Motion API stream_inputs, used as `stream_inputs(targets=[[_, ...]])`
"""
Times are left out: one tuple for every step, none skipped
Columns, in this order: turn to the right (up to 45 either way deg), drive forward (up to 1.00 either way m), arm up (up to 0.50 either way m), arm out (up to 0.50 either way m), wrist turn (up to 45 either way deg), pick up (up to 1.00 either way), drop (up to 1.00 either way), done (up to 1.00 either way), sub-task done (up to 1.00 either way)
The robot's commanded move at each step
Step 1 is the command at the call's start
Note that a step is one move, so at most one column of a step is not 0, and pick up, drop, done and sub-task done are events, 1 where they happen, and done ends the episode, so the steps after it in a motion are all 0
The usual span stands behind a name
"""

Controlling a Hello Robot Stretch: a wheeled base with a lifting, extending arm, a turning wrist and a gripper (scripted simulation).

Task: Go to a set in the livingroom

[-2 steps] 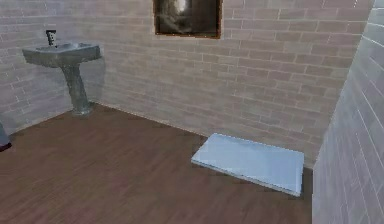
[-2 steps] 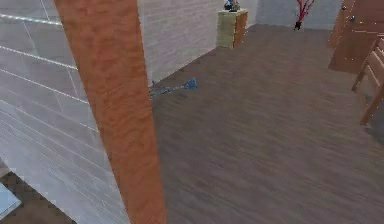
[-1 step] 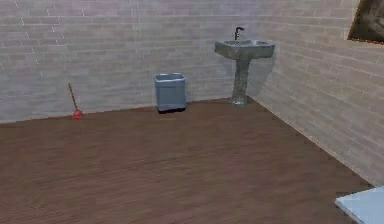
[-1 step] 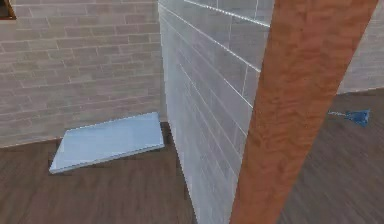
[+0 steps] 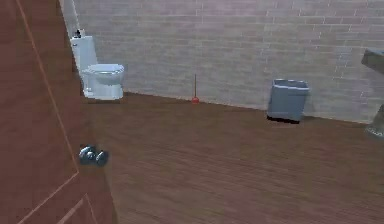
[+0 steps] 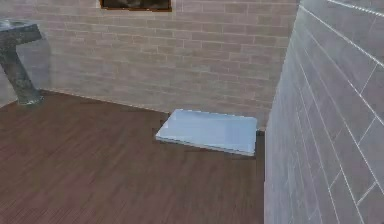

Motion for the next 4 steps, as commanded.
stream_inputs(targets=[[0.0,1.00,0.00,0.00,0.0,0.00,0.00,0.00,0.00],[-12.0,0.00,0.00,0.00,0.0,0.00,0.00,0.00,0.00],[-3.0,0.00,0.00,0.00,0.0,0.00,0.00,0.00,0.00],[0.0,0.10,0.00,0.00,0.0,0.00,0.00,0.00,0.00]])
